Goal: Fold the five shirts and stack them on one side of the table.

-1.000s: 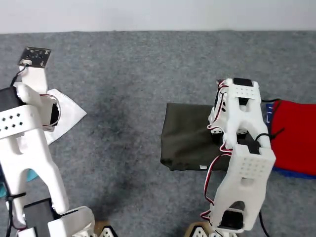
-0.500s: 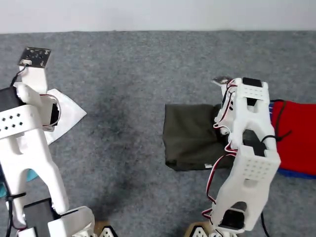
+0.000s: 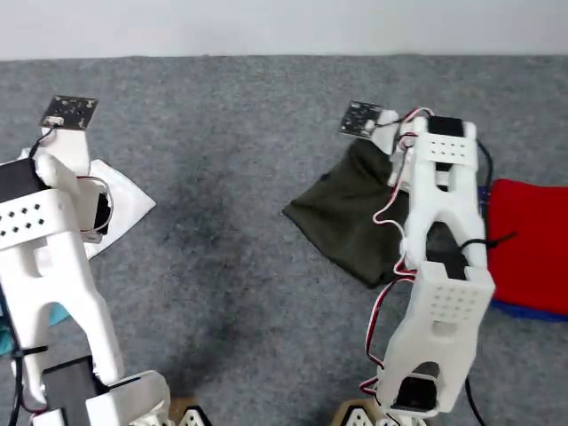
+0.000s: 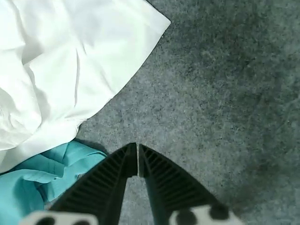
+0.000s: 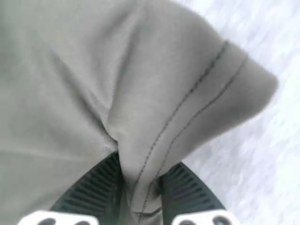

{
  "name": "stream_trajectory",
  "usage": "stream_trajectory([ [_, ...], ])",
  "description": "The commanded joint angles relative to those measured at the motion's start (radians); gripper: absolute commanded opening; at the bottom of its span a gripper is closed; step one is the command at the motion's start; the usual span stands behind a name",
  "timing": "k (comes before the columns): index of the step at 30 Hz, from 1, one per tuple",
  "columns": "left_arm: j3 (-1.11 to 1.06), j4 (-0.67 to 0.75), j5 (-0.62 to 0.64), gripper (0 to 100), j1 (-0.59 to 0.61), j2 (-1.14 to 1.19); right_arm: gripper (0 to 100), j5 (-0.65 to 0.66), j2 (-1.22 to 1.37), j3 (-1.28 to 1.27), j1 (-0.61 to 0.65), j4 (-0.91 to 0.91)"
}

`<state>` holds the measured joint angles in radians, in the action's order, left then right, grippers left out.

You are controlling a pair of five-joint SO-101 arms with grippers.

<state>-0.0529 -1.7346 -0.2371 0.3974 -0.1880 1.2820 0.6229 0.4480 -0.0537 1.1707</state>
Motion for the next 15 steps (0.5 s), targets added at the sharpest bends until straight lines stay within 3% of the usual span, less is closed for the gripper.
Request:
stream_trajectory([
  [1,0.005,-0.018,-0.005,1,-0.012,-0.044,1.1,0.015,0.013,0.061,0.038,-0.082],
  [5,0.005,-0.018,-0.005,1,-0.028,-0.044,8.4,-0.052,0.018,0.103,0.064,-0.059],
  [10,0.005,-0.020,-0.005,1,-0.021,-0.044,28.4,-0.442,0.018,0.256,0.054,0.024],
  [15,0.005,-0.020,-0.012,1,-0.026,-0.044,30.2,-0.755,0.019,0.407,0.065,0.259],
])
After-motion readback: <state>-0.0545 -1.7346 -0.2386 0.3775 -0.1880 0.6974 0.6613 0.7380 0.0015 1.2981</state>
